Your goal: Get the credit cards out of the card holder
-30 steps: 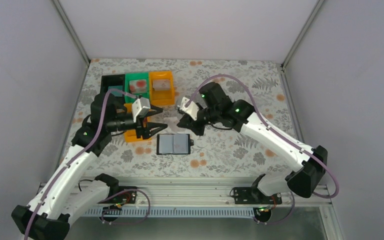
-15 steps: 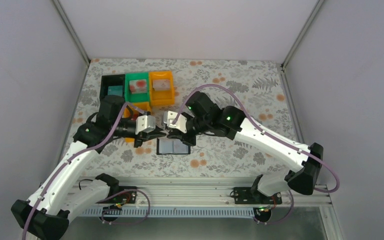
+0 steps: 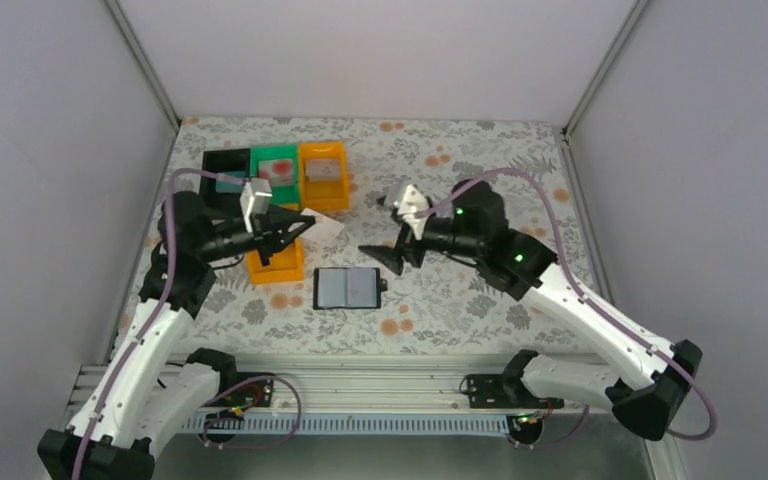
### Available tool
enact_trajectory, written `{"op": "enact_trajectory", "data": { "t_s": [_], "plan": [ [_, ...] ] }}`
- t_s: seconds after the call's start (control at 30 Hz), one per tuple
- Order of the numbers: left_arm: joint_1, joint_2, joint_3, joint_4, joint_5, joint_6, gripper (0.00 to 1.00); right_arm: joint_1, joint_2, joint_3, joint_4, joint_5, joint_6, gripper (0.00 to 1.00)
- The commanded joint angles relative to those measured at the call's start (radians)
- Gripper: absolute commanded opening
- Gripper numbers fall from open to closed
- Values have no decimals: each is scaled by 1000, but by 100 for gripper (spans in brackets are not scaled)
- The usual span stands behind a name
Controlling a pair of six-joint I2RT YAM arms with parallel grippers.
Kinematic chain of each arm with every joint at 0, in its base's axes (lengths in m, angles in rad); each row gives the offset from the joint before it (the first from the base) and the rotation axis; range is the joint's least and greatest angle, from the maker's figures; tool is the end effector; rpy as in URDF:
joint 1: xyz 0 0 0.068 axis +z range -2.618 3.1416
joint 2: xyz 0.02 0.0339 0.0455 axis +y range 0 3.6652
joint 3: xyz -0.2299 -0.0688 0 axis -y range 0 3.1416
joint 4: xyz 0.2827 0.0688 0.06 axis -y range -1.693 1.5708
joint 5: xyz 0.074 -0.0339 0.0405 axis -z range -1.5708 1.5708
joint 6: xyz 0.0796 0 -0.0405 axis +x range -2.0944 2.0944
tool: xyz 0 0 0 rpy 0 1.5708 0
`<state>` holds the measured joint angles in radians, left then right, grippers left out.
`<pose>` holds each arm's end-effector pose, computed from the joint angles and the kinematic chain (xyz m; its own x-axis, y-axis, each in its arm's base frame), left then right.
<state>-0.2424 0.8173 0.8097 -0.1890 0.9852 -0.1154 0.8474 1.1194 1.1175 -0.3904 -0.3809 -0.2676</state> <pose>0.2380 -0.1272 0.3160 -0.2950 0.0074 -0.9555 0.8981 0.3435 -0.2746 0.2023 0.2738 0.3233 0.0001 -0.3708 -0.9287 -0.9573 0.2685 -0.1073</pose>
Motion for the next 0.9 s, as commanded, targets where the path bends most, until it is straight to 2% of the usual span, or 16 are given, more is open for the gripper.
{"op": "enact_trajectory", "data": {
  "t_s": [0.0, 0.1, 0.23, 0.3, 0.37, 0.5, 0.6, 0.63, 0.87],
  "plan": [
    [34, -84, -89, 599, 75, -501, 2, -83, -10, -60, 393, -180, 262, 99],
    [37, -108, -112, 615, 100, -504, 2, -86, 70, -3, 434, -257, 356, 99],
    [38, -124, -132, 579, 92, -491, 2, -87, 159, 74, 421, -480, 363, 99],
    [38, -129, -138, 562, 83, -486, 2, -87, 187, 103, 379, -530, 342, 93],
    [38, -133, -143, 560, 78, -486, 2, -87, 193, 103, 367, -557, 333, 81],
    [37, -129, -148, 543, 66, -484, 2, -84, 212, 120, 341, -585, 332, 44],
    [37, -122, -146, 532, 52, -480, 2, -80, 232, 148, 299, -567, 323, 7],
    [36, -121, -144, 527, 47, -479, 2, -80, 235, 151, 288, -553, 321, 4],
    [37, -120, -137, 479, 15, -449, 2, -83, 244, 186, 185, -495, 324, 4]
  ]
}}
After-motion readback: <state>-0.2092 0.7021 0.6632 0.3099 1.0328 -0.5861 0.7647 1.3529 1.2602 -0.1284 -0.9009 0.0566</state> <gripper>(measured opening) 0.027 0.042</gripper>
